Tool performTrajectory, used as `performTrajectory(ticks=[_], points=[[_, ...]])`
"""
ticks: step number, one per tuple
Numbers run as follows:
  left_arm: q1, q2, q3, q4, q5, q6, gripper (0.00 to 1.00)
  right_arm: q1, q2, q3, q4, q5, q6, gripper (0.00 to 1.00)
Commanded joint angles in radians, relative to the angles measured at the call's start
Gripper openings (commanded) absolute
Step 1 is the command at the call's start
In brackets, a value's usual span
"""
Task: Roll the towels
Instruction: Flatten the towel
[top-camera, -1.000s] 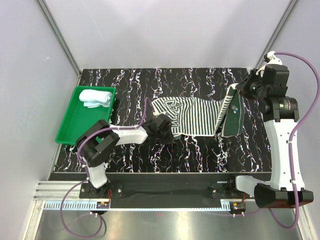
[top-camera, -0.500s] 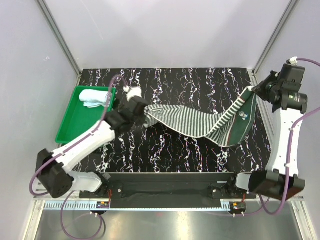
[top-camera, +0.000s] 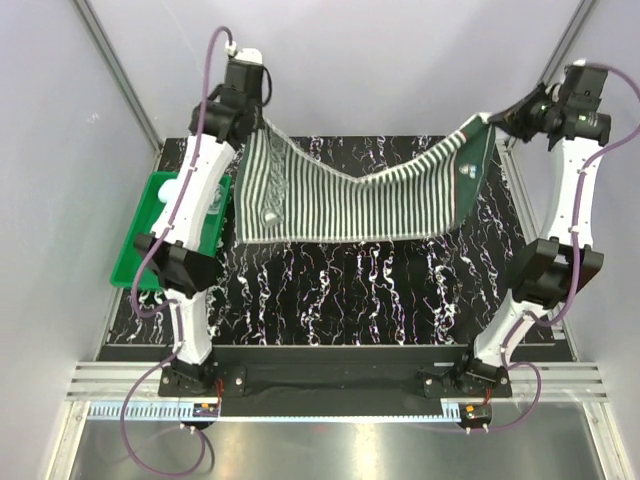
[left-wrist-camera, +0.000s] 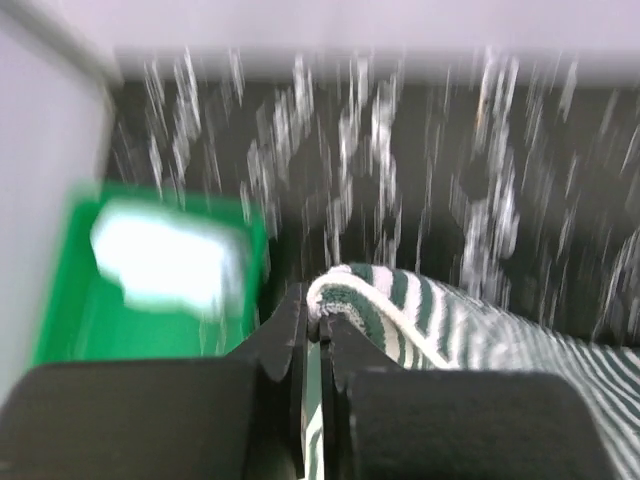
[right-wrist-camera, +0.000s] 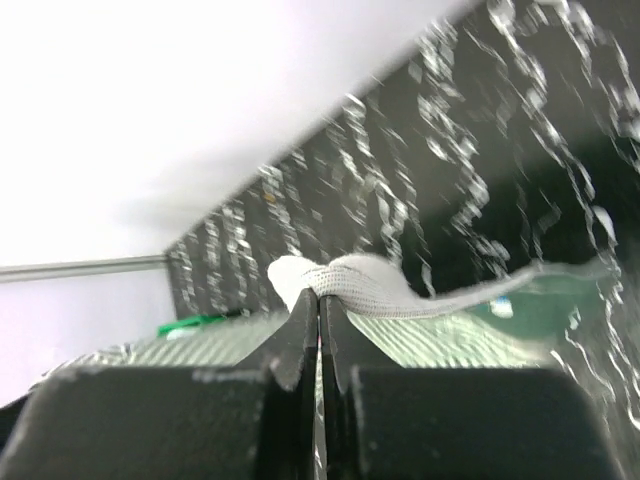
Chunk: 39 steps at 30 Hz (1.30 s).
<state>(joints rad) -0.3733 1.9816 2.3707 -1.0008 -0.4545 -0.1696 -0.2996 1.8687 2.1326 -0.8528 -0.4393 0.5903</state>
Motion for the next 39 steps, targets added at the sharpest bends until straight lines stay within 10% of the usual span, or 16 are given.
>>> performTrajectory(ticks=[1, 6, 13, 17, 21, 23, 25, 39], points=[[0.01, -0.214, 0.033, 0.009, -0.012, 0.16, 0.0, -0.012, -0.092, 0.155, 0.018, -0.066, 0.0, 0.0], [0.01, -0.63, -0.76, 0.442, -0.02, 0.184, 0.0, -0.048, -0.377, -0.23, 0.124, 0.002, -0.007, 0.0], [0.011, -0.952, -1.373, 0.585, 0.076, 0.053, 0.0, -0.088, -0.664, -0.981, 0.271, 0.129, -0.004, 0.0], [0.013, -0.954, -1.377, 0.429, 0.094, -0.062, 0.29, -0.157, -0.698, -1.166, 0.301, 0.137, 0.02, 0.0], [0.023, -0.957, -1.38, 0.346, 0.011, -0.113, 0.28, -0.219, -0.704, -1.223, 0.293, 0.102, 0.025, 0.0], [0.03, -1.035, -1.401, 0.361, 0.008, -0.123, 0.32, -0.223, -0.72, -1.223, 0.275, 0.102, 0.008, 0.51], [0.031, -1.084, -1.409, 0.369, 0.016, -0.128, 0.46, -0.222, -0.732, -1.22, 0.252, 0.094, 0.011, 0.78], [0.025, -0.802, -1.406, 0.527, 0.411, -0.241, 0.61, -0.219, -0.778, -1.145, 0.25, -0.068, -0.035, 0.76]])
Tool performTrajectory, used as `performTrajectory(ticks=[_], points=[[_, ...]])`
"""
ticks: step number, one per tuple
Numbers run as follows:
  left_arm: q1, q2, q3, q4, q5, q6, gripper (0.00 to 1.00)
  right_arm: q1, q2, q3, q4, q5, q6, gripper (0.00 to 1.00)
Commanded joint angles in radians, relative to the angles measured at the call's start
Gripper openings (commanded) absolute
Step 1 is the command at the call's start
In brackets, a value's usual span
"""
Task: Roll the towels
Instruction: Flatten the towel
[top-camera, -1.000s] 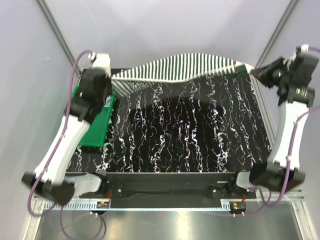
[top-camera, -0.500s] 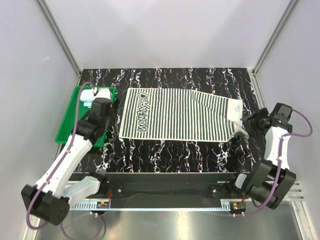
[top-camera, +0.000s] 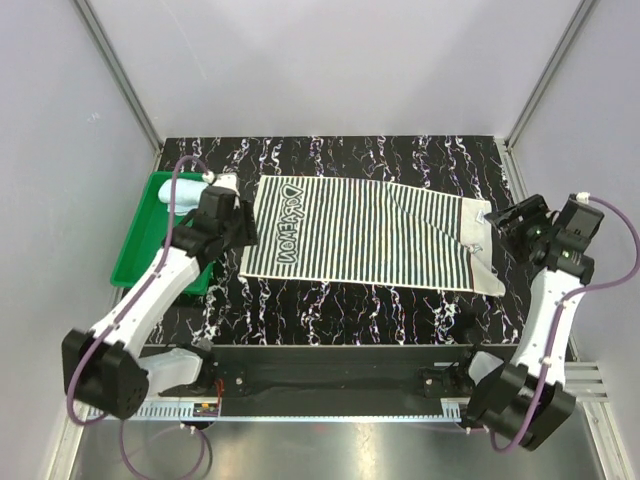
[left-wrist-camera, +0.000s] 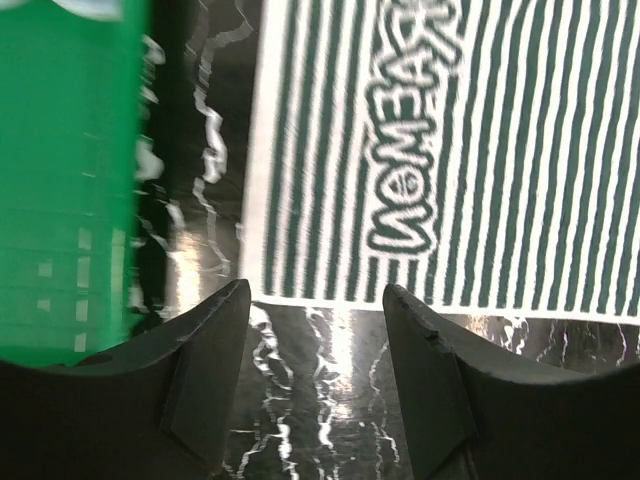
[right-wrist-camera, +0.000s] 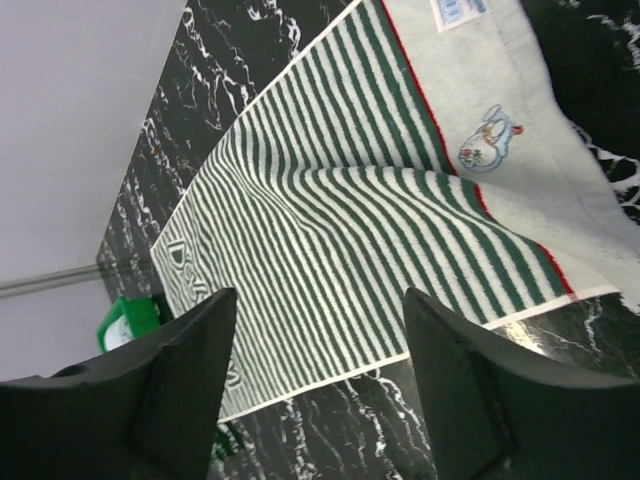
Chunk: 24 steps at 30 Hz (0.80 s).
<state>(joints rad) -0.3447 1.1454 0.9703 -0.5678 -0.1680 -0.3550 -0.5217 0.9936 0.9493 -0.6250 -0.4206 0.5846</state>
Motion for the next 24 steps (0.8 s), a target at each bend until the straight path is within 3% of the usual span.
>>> performTrajectory(ticks=[1, 3, 4, 7, 13, 18, 24], points=[[-0.007, 0.074, -0.011, 0.104, 0.127, -0.062, 0.61, 0.017, 0.173, 0.057, 0.03, -0.096, -0.029, 0.73], [-0.008, 0.103, -0.037, 0.146, 0.139, -0.078, 0.61, 0.047, 0.241, 0.092, 0.047, -0.086, -0.026, 0.64], [-0.01, 0.126, -0.047, 0.163, 0.145, -0.081, 0.61, 0.111, 0.294, 0.109, 0.053, -0.002, -0.022, 0.57], [-0.014, 0.164, -0.096, 0.235, 0.162, -0.107, 0.61, 0.227, 0.396, 0.18, 0.064, 0.145, 0.007, 0.56], [-0.017, 0.246, -0.165, 0.384, 0.216, -0.131, 0.61, 0.259, 0.71, 0.405, 0.001, 0.302, -0.037, 0.55], [-0.017, 0.379, -0.101, 0.347, 0.21, -0.096, 0.6, 0.264, 0.908, 0.592, -0.033, 0.379, -0.092, 0.54], [-0.008, 0.375, -0.11, 0.286, 0.114, -0.116, 0.58, 0.264, 1.05, 0.667, 0.01, 0.404, -0.062, 0.52]])
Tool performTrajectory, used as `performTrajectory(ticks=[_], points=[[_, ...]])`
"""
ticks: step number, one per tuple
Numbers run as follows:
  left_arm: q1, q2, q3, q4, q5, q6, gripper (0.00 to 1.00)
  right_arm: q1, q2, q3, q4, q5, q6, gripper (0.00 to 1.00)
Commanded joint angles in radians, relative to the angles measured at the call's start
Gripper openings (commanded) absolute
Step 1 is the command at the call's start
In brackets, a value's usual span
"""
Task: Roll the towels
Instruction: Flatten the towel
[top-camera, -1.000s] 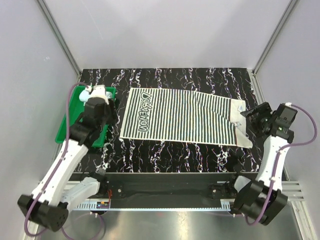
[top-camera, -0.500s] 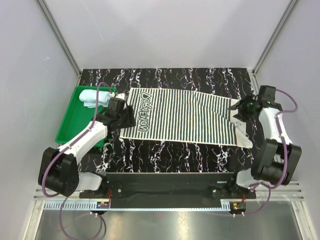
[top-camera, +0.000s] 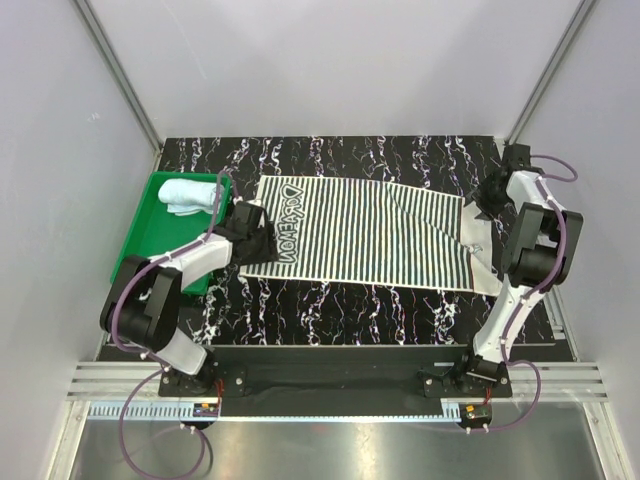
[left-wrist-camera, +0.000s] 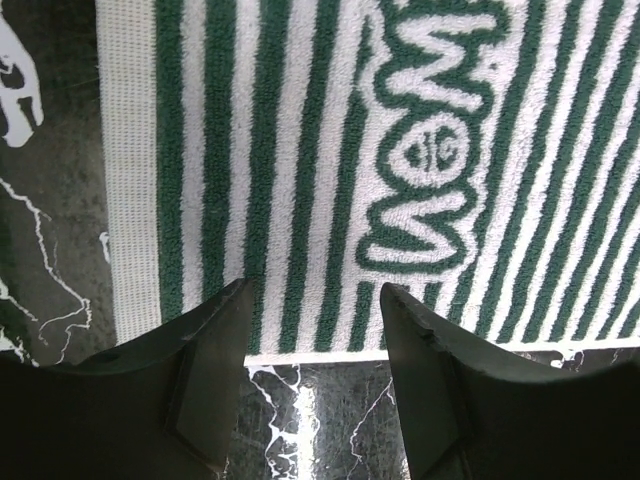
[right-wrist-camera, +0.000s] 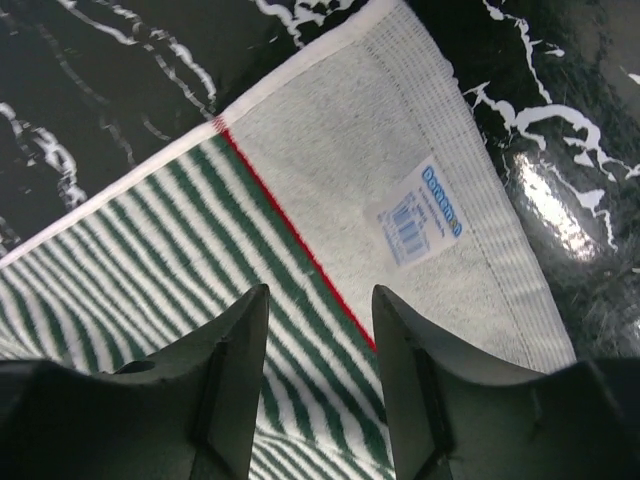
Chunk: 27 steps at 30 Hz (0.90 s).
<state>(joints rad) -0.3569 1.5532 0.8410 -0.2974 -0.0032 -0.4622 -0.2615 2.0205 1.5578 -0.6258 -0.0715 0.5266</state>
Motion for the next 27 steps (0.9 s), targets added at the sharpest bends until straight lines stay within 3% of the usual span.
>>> performTrajectory(ticks=[1, 17, 27], points=[[0.009, -0.039, 0.003, 0.03, -0.047, -0.027, 0.58, 0.004, 0.055, 0.073, 0.015, 0.062, -0.001, 0.52], [0.016, -0.203, -0.177, 0.02, -0.106, -0.147, 0.6, 0.004, 0.368, 0.436, -0.046, 0.093, -0.014, 0.52], [0.018, -0.294, -0.279, 0.032, -0.104, -0.179, 0.59, 0.051, 0.431, 0.511, 0.069, -0.083, -0.068, 0.54]])
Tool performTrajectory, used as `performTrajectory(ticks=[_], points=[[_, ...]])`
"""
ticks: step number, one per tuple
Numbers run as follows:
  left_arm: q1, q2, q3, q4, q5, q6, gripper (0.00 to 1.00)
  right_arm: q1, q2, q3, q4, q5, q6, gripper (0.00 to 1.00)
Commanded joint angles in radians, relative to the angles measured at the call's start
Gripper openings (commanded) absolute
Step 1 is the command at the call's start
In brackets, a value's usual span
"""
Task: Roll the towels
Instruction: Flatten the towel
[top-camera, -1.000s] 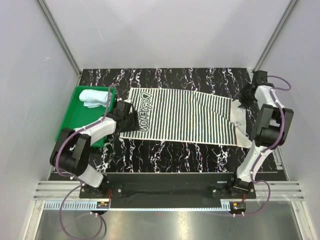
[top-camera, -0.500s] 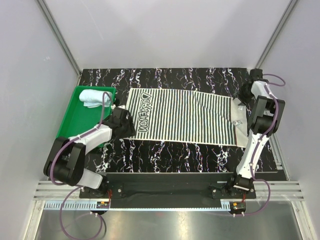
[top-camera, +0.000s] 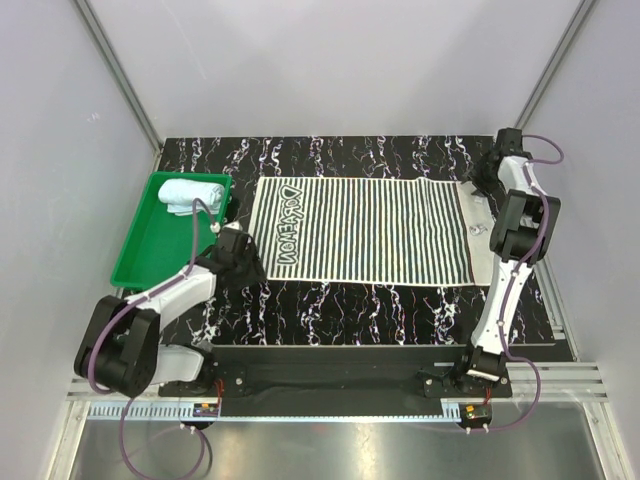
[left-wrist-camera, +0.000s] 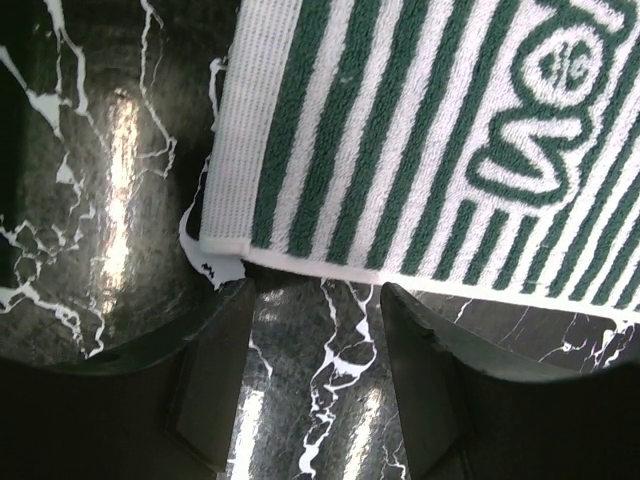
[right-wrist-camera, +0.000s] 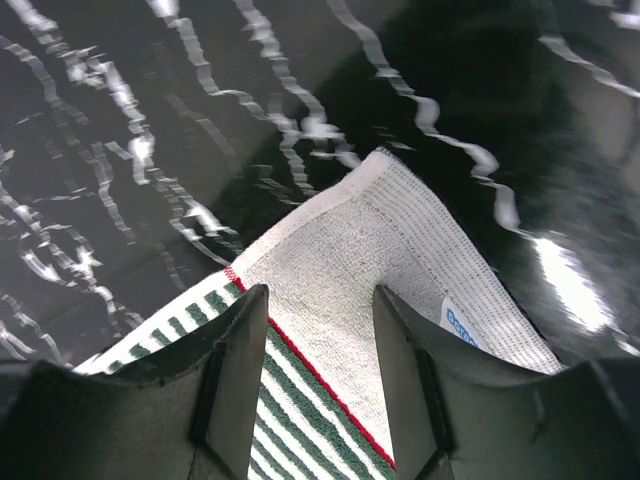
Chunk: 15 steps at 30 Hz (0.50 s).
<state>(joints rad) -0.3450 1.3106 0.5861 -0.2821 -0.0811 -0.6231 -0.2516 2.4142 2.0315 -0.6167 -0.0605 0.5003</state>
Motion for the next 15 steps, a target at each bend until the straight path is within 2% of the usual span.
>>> performTrajectory(ticks=[1, 4, 7, 11, 15], points=[[0.006, -0.065, -0.032, 0.015, -0.029, -0.02, 0.59, 0.048, 0.04, 0.054, 0.057, -0.101, -0.046, 0.54], [0.006, -0.117, -0.043, 0.003, -0.052, -0.015, 0.59, 0.058, 0.051, 0.136, 0.012, -0.099, -0.059, 0.55], [0.006, -0.187, -0.043, -0.018, -0.075, -0.033, 0.63, 0.08, -0.035, 0.09, 0.003, -0.041, -0.058, 0.59], [0.006, -0.249, -0.052, -0.029, -0.114, -0.075, 0.78, 0.1, -0.267, -0.011, -0.008, 0.054, -0.068, 0.66], [0.009, -0.238, -0.045, -0.045, -0.158, -0.096, 0.78, 0.107, -0.493, -0.138, -0.02, 0.042, -0.037, 0.67]])
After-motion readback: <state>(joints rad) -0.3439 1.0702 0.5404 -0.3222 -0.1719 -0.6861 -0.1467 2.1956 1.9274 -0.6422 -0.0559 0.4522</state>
